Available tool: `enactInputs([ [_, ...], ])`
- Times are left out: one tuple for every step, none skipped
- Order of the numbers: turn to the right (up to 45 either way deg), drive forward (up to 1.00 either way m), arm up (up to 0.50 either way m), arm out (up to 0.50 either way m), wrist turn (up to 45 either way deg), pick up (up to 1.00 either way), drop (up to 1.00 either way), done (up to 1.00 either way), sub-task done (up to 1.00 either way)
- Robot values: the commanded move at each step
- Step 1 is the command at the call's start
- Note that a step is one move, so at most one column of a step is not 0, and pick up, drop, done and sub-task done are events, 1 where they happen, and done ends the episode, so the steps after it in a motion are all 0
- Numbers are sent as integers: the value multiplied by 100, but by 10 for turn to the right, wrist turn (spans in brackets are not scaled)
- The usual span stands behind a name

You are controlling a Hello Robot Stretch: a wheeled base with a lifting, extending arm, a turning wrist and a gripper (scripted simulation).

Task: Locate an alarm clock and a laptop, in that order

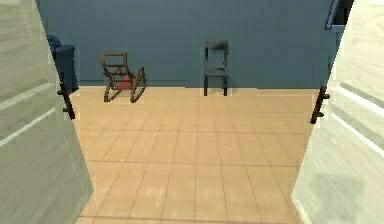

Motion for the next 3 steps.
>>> enactInputs([
  [0,100,0,0,0,0,0,0,0],
  [60,0,0,0,0,0,0,0,0],
  [0,50,0,0,0,0,0,0,0],
])
